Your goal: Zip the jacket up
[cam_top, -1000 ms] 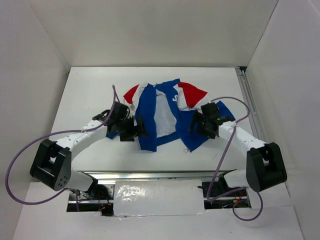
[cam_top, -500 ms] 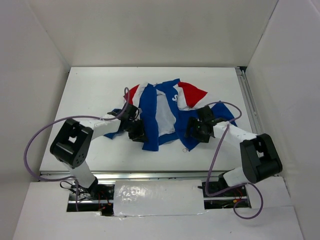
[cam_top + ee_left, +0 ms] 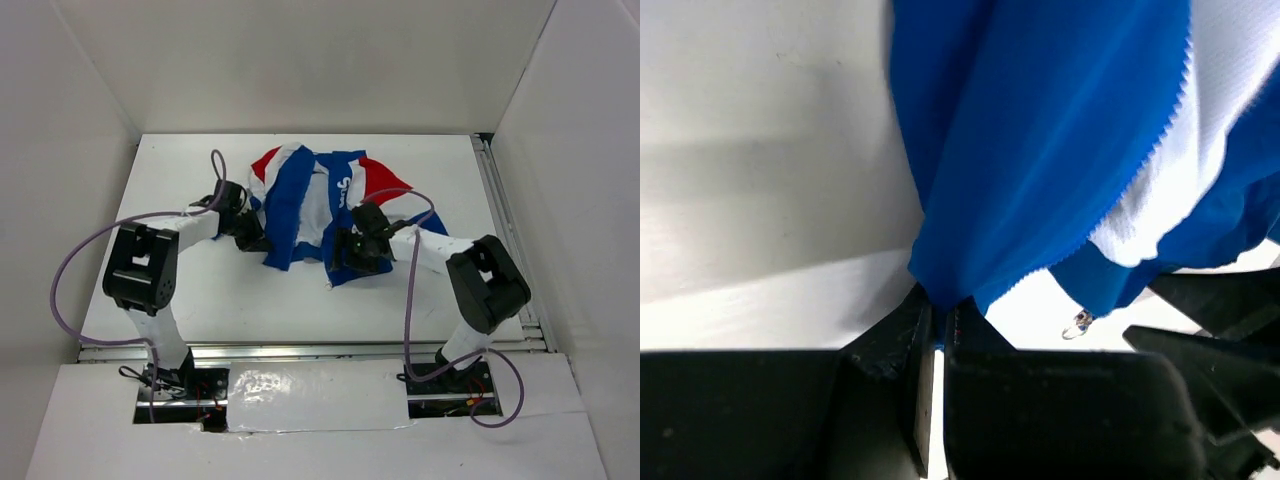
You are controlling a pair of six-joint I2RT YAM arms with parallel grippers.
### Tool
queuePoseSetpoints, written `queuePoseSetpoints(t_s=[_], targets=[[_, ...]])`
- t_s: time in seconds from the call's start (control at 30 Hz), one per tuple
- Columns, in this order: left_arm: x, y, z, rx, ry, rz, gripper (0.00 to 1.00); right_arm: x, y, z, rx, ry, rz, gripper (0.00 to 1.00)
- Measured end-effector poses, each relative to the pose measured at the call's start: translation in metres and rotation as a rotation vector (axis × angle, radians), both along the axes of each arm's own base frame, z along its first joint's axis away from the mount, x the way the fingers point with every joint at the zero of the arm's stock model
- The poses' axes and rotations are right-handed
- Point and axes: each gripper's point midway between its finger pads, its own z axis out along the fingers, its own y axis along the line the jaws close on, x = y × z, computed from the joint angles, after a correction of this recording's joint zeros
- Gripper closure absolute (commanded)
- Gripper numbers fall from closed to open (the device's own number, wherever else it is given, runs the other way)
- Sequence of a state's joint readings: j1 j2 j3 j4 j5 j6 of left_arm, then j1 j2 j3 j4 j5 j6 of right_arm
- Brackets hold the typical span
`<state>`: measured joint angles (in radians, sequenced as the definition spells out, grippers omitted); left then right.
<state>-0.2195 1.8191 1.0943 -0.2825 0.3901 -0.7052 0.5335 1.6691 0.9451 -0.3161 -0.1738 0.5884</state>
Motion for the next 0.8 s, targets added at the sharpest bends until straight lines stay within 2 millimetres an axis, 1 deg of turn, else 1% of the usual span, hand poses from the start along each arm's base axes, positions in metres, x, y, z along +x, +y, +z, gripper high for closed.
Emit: queuePoseSetpoints(t_s=[0.03, 0.1, 0.13, 0.2, 0.23, 0.27, 0.3, 0.37, 0.43, 0.53, 0.7, 0.73, 0.8], targets=[[0.003, 0.003, 0.002, 0.003, -0.014, 0.006, 0.79, -0.002, 0.005, 0.002, -0.004, -0.006, 0.02, 0.21], [0.001, 0.002, 0.01, 0.012, -0.045, -0.013, 0.68, -0.005, 0.009, 0.007, -0.025, -0.035, 0.05, 0.22], [-0.003, 0.0, 0.015, 0.018, -0.062, -0.025, 0.51, -0.006, 0.01, 0.011, -0.041, -0.056, 0.061, 0.23], [-0.014, -0.008, 0.03, 0.02, -0.107, -0.06, 0.36, -0.009, 0.009, 0.022, -0.083, -0.108, 0.084, 0.22], [-0.018, -0.01, 0.038, 0.021, -0.136, -0.075, 0.21, -0.011, 0.009, 0.03, -0.103, -0.137, 0.093, 0.23], [-0.022, -0.014, 0.048, 0.019, -0.164, -0.091, 0.13, -0.011, 0.01, 0.037, -0.115, -0.161, 0.097, 0.23], [-0.024, -0.016, 0.057, 0.017, -0.188, -0.097, 0.02, -0.01, 0.011, 0.043, -0.126, -0.183, 0.1, 0.24], [-0.023, -0.016, 0.07, 0.024, -0.234, -0.094, 0.01, -0.007, 0.014, 0.051, -0.139, -0.213, 0.102, 0.25], [-0.02, -0.012, 0.074, 0.044, -0.253, -0.087, 0.01, -0.005, 0.013, 0.049, -0.154, -0.218, 0.097, 0.25], [-0.019, -0.006, 0.066, 0.074, -0.238, -0.078, 0.01, -0.005, 0.011, 0.036, -0.188, -0.186, 0.101, 0.25], [-0.021, 0.001, 0.045, 0.11, -0.17, -0.066, 0.01, -0.001, 0.01, 0.007, -0.261, -0.123, 0.12, 0.26], [-0.022, 0.002, 0.042, 0.113, -0.16, -0.066, 0.01, -0.002, 0.01, 0.003, -0.27, -0.113, 0.126, 0.28], [-0.022, 0.003, 0.039, 0.116, -0.15, -0.065, 0.01, -0.003, 0.01, -0.003, -0.283, -0.097, 0.134, 0.29]])
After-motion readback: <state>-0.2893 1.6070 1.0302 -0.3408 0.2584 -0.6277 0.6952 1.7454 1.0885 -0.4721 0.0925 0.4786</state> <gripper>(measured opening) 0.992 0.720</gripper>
